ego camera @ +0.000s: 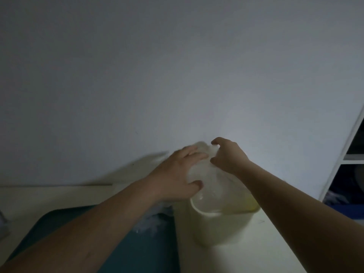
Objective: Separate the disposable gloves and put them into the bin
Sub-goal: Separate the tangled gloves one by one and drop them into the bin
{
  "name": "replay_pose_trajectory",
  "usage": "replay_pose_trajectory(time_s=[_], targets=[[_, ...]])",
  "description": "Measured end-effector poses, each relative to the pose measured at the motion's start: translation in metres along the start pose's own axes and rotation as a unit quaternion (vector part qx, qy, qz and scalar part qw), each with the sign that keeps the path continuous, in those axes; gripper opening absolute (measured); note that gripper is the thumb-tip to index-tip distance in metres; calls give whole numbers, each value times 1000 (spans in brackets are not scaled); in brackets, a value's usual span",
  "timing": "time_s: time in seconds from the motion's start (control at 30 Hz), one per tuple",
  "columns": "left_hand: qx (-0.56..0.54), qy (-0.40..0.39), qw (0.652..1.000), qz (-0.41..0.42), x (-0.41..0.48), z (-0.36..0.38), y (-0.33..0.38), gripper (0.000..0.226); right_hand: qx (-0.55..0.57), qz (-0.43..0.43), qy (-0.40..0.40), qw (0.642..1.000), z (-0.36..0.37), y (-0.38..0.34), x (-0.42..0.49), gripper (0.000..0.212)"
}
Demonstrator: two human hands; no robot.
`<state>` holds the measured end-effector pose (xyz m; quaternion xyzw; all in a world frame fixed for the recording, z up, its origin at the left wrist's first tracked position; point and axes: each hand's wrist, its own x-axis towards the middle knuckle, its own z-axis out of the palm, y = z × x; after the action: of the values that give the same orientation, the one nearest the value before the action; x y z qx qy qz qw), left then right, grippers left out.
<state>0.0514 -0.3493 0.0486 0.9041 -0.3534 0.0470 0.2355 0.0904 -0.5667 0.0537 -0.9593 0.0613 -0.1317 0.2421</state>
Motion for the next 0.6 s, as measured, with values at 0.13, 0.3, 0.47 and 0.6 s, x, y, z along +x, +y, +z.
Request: replay_pose_trajectory(time_s=[0.13, 0.3, 0.47, 0.6], targets=[[38, -155, 986, -44, 20, 19, 17, 44, -31, -55, 30, 998, -24, -1, -17, 72], [198, -311, 926, -83, 37, 23, 53, 46, -81, -90, -160, 980, -49, -20, -59, 63], [173, -310, 931, -79, 26, 12, 60, 39, -117, -17, -331, 936, -29, -30, -69, 61], [-31, -192, 977, -91, 1, -2, 33, 36, -137, -18, -359, 923, -1, -25, -68, 60]])
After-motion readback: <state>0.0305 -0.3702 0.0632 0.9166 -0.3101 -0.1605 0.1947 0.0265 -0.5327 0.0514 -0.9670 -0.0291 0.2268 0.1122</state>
